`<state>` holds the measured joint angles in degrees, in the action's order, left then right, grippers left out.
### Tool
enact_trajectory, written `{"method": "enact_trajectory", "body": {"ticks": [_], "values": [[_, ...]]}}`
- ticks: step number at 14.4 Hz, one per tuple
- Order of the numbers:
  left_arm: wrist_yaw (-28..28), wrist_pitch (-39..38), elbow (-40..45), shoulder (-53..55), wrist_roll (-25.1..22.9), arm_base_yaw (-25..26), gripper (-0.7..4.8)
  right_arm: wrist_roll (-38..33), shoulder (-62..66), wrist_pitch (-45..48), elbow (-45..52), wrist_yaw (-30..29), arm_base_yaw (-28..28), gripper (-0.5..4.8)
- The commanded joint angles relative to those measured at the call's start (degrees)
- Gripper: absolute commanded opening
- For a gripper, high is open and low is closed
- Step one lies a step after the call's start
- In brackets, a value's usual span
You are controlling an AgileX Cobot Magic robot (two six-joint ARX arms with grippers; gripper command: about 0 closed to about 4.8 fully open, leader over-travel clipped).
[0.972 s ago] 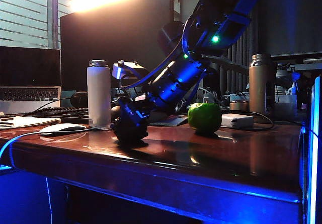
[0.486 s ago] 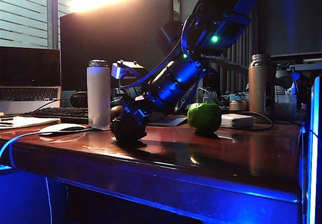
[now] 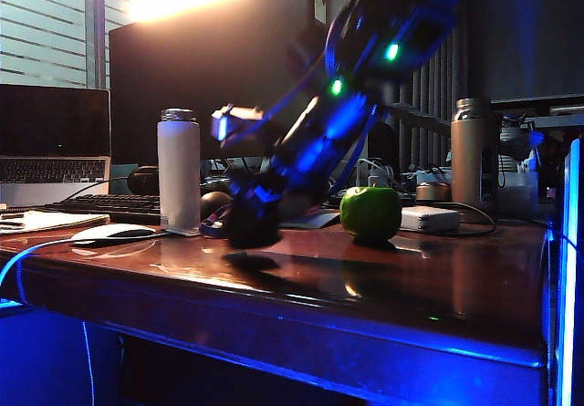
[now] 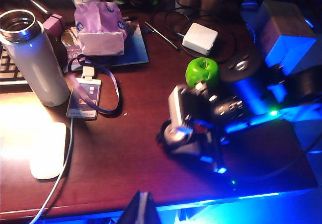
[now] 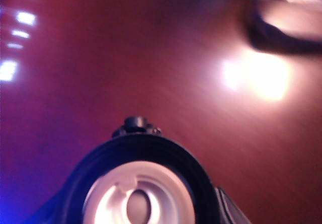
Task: Stack the black thermos bottle cap from the table onto the green apple.
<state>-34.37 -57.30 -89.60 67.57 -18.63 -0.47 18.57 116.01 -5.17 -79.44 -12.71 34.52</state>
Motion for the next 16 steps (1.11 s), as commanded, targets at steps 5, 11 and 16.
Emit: {"method": "enact_trajectory", "body": {"ticks": [5, 11, 16], "values": [[-0.3, 0.4, -0.2, -0.1, -0.4, 0.0, -0.03, -0.5, -14.3, 0.7, -0.4, 11.4, -1.5, 3.05], [-0.3, 0.4, -0.2, -0.1, -0.4, 0.0, -0.03, -0.5, -18.2, -1.0, -0.5, 10.8, -11.5, 3.05], [-0.3, 0.4, -0.2, -0.1, -0.4, 0.0, -0.03, -1.2, -18.0, -2.6, -0.4, -0.4, -19.5, 3.05]]}}
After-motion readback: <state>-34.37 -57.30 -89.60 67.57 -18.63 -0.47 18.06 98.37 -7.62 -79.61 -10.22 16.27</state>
